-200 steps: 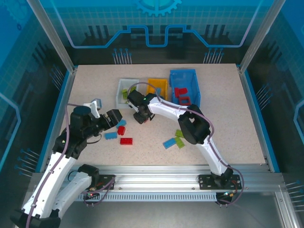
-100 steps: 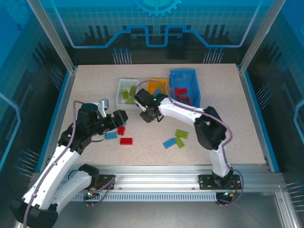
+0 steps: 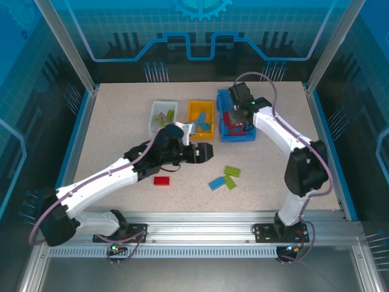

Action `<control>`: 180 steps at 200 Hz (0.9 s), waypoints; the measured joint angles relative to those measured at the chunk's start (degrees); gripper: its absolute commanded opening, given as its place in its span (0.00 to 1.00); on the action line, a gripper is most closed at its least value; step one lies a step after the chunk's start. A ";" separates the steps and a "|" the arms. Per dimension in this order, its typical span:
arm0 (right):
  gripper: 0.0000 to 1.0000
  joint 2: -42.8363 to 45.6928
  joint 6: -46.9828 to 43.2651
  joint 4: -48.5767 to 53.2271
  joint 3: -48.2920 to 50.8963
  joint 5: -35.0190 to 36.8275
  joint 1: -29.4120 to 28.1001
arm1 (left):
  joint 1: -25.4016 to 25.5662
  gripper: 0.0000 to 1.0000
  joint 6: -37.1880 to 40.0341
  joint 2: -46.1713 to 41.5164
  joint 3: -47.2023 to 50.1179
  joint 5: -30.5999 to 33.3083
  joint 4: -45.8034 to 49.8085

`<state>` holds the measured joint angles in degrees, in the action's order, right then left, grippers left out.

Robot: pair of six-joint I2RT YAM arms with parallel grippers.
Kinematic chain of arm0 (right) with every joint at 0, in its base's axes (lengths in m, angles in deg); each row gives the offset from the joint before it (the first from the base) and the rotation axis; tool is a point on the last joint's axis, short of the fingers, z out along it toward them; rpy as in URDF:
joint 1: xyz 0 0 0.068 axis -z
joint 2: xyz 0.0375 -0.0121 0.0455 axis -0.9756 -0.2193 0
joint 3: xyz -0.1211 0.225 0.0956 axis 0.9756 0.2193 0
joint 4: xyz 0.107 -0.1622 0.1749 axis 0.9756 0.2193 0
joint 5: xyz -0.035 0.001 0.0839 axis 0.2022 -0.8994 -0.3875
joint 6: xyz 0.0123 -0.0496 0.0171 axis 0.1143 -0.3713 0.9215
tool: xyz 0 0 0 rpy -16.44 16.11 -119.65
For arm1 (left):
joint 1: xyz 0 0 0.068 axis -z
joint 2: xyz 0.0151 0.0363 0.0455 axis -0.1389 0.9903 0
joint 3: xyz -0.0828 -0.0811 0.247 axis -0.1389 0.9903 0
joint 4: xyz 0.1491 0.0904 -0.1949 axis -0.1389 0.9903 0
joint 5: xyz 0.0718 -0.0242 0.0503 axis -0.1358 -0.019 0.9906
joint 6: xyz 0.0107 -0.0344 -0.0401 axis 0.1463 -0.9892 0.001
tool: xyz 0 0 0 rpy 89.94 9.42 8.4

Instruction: Sort the legos into containers by color

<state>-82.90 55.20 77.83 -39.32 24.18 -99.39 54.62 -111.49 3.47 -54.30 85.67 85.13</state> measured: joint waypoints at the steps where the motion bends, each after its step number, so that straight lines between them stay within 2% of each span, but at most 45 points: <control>1: 0.33 -0.26 0.04 0.04 -0.26 0.07 0.04 | 0.11 0.75 0.09 0.20 -0.13 0.13 -0.07; 45: 0.35 -17.29 2.19 4.24 -18.60 1.44 1.88 | 4.11 0.76 4.94 8.92 -5.79 4.39 -2.91; 77: 0.42 -22.58 4.09 6.80 -22.25 1.73 1.95 | 4.72 0.76 7.61 11.82 -6.43 5.95 -2.82; 99: 0.52 -23.19 4.96 8.04 -22.25 1.57 1.99 | 4.81 0.76 8.57 12.00 -6.43 6.84 -2.60; 121: 0.58 -23.17 5.29 8.15 -22.27 1.55 1.99 | 4.98 0.77 9.27 11.82 -6.14 7.72 -2.36; 155: 0.59 -20.61 5.51 8.24 -21.16 1.31 1.97 | 4.98 0.78 10.47 9.81 -3.89 9.05 -0.72; 180: 0.59 -14.60 5.51 8.02 -20.00 1.38 1.73 | 4.98 0.79 10.91 7.58 -2.25 10.51 1.29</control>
<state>-97.50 60.71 85.85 -59.31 25.56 -97.67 59.60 -100.58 11.05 -56.55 96.18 86.42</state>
